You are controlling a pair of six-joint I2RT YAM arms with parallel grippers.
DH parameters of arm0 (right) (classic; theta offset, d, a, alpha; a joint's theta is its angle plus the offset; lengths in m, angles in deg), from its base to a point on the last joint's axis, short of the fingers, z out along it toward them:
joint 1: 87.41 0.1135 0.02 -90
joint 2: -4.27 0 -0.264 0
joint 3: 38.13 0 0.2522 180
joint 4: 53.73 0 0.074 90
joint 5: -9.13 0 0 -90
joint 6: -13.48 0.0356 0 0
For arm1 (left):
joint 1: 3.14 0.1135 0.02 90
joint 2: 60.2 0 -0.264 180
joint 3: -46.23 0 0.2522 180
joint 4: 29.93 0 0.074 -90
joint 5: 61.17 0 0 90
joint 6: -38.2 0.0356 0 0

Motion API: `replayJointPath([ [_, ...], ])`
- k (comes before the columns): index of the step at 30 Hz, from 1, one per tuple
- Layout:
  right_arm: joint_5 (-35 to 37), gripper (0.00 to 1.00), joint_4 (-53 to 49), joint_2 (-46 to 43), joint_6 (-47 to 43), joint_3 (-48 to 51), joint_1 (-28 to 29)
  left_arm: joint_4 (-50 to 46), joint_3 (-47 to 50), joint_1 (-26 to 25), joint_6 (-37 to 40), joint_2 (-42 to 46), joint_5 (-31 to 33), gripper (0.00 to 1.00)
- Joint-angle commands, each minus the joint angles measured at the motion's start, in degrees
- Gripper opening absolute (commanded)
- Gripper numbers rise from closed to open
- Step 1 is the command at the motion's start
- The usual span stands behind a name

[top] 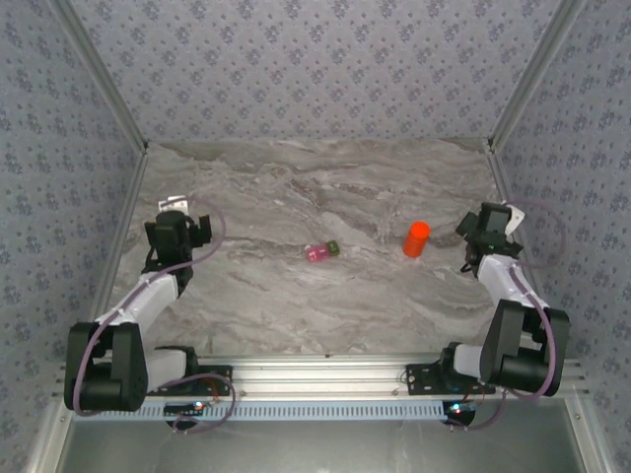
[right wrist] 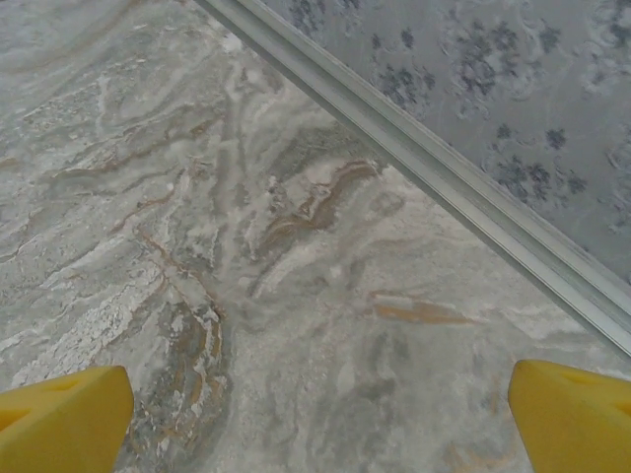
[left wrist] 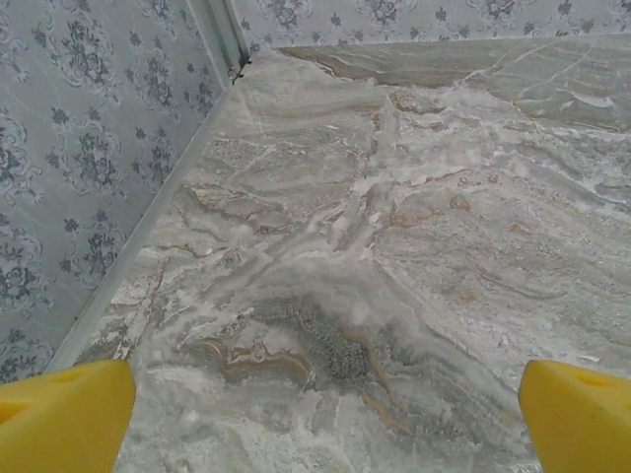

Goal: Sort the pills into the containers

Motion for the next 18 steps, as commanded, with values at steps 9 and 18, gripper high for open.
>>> replayJointPath([
  [9,-0.93,1.0,43.08,6.9,-12.38,16.45,8.73,31.25,8.61,-0.79,2.02,-14.94,-9.06,1.0],
  [18,-10.38,1.0,47.04,13.97,-19.12,14.86,10.22,28.32,5.35,2.94,0.01,-19.04,-16.62,1.0],
])
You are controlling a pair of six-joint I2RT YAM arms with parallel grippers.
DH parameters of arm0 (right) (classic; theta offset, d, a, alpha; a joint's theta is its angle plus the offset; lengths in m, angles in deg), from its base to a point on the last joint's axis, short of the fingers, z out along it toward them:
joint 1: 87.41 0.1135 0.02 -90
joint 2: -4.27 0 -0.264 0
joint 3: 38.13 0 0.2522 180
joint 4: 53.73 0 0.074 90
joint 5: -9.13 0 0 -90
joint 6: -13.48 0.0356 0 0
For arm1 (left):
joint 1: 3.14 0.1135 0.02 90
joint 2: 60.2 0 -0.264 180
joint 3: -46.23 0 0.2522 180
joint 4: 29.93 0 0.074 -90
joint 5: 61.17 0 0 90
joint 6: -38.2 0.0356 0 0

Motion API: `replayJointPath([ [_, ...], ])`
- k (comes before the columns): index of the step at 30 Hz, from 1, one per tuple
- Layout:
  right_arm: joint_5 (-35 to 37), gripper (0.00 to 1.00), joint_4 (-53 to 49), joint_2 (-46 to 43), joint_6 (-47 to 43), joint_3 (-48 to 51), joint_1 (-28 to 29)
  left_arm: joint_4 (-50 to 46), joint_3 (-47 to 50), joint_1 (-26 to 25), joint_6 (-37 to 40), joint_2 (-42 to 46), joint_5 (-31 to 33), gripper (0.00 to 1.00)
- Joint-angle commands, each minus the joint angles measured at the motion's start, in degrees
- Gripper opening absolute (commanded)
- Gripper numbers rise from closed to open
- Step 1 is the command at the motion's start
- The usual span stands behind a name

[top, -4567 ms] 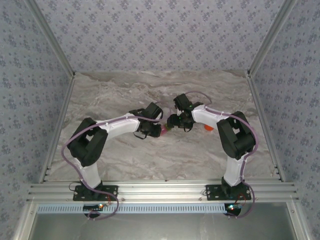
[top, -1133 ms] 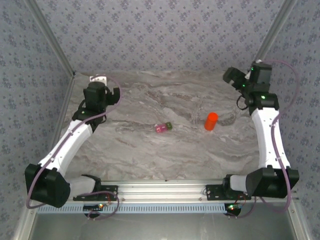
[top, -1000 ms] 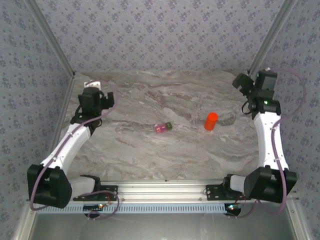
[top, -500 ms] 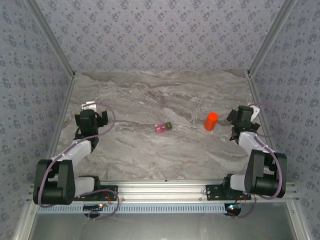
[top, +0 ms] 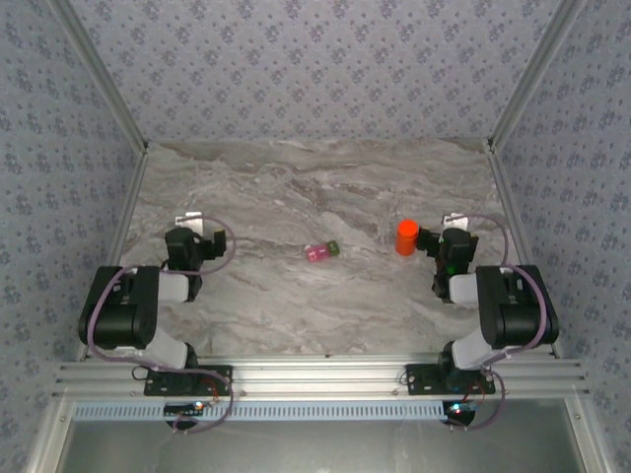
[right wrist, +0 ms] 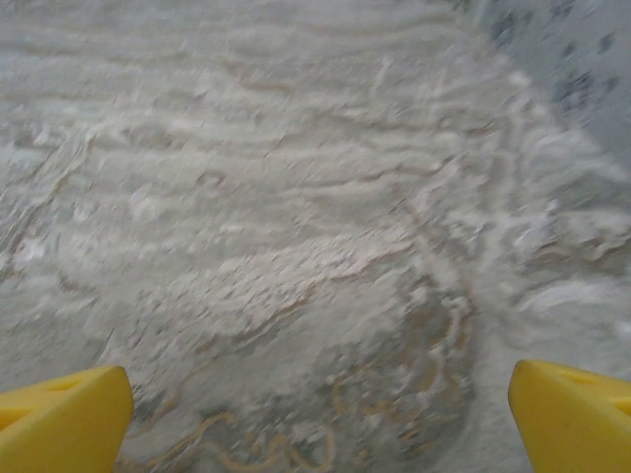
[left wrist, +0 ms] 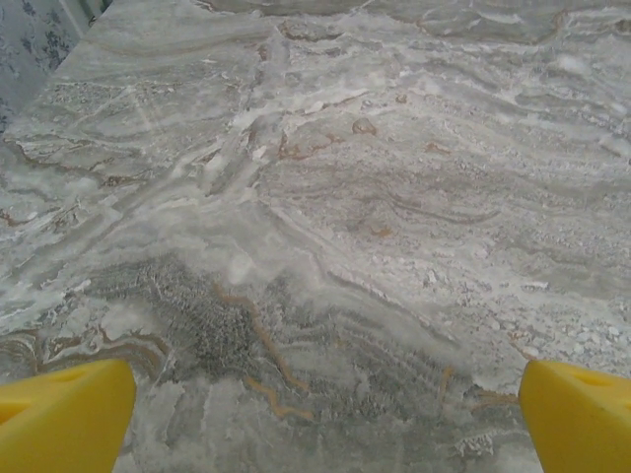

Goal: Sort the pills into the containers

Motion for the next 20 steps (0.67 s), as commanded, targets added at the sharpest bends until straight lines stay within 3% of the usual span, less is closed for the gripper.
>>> replayJointPath([
  [1,-3.76,1.0,5.3,0.91,-2.67,-1.03,-1.25,0.36,-2.77,1.35,-1.23,-0.27,-3.32,1.0],
  [20,-3.77,1.0,3.34,-0.01,-2.79,-1.31,-1.11,0.08,-3.06,2.05,-1.98,-0.39,-3.71,1.0],
])
